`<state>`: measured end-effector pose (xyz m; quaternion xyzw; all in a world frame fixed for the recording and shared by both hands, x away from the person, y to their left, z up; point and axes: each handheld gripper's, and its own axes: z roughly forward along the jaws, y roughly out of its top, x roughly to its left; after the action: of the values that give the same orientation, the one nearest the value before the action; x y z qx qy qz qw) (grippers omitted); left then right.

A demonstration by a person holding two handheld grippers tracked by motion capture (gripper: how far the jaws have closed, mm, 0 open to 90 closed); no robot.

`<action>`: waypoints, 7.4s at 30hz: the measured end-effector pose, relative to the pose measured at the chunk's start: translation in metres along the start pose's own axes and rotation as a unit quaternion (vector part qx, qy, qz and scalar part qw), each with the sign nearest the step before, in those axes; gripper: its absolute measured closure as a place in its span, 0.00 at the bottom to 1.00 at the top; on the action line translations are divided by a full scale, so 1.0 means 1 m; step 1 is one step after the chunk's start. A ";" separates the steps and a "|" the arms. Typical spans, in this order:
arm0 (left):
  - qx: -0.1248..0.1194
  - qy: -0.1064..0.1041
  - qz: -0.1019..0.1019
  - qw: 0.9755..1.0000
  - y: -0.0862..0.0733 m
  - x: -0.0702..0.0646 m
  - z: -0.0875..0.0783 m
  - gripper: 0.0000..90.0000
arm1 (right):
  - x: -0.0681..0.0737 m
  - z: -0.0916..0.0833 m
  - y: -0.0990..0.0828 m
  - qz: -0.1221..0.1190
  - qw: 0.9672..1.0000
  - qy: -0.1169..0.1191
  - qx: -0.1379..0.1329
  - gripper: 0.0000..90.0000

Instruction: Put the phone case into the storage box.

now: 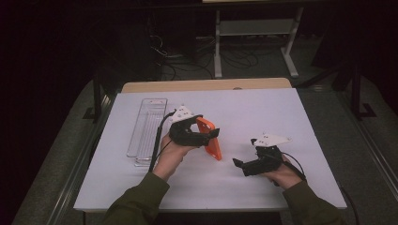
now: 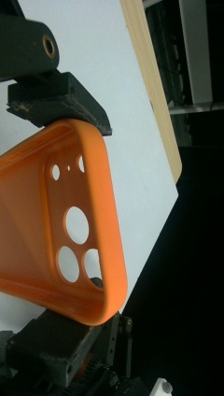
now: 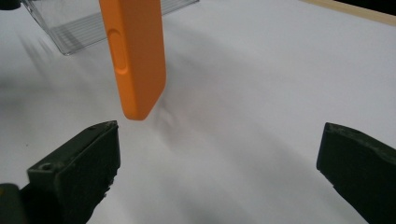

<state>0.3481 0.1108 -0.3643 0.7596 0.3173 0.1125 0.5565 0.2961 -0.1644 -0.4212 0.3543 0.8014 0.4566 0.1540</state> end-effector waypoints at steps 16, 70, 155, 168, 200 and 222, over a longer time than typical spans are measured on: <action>-0.002 -0.004 0.005 1.000 0.000 0.000 0.000 0.17 | -0.008 -0.019 -0.023 0.008 1.000 -0.021 0.018 0.00; -0.010 0.003 0.045 0.999 0.050 0.017 -0.011 0.17 | -0.005 -0.021 -0.032 -0.003 0.999 -0.024 0.023 0.00; -0.041 0.223 0.050 0.973 0.083 0.118 -0.065 0.17 | -0.003 -0.021 -0.032 -0.001 0.999 -0.026 0.031 0.00; -0.034 0.275 0.033 0.960 0.079 0.134 -0.064 0.17 | -0.003 -0.021 -0.032 -0.005 0.999 -0.026 0.029 0.00; 0.034 0.356 -0.010 0.934 0.055 0.179 -0.034 0.16 | -0.003 -0.023 -0.031 -0.003 0.999 -0.023 0.022 0.00; 0.069 0.374 -0.033 0.924 0.043 0.193 -0.016 0.16 | -0.002 -0.023 -0.031 -0.004 1.000 -0.022 0.022 0.00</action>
<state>0.5038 0.2330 -0.3546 0.6877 0.5342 0.3475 0.3476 0.2714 -0.1908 -0.4356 0.3641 0.8090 0.4308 0.1653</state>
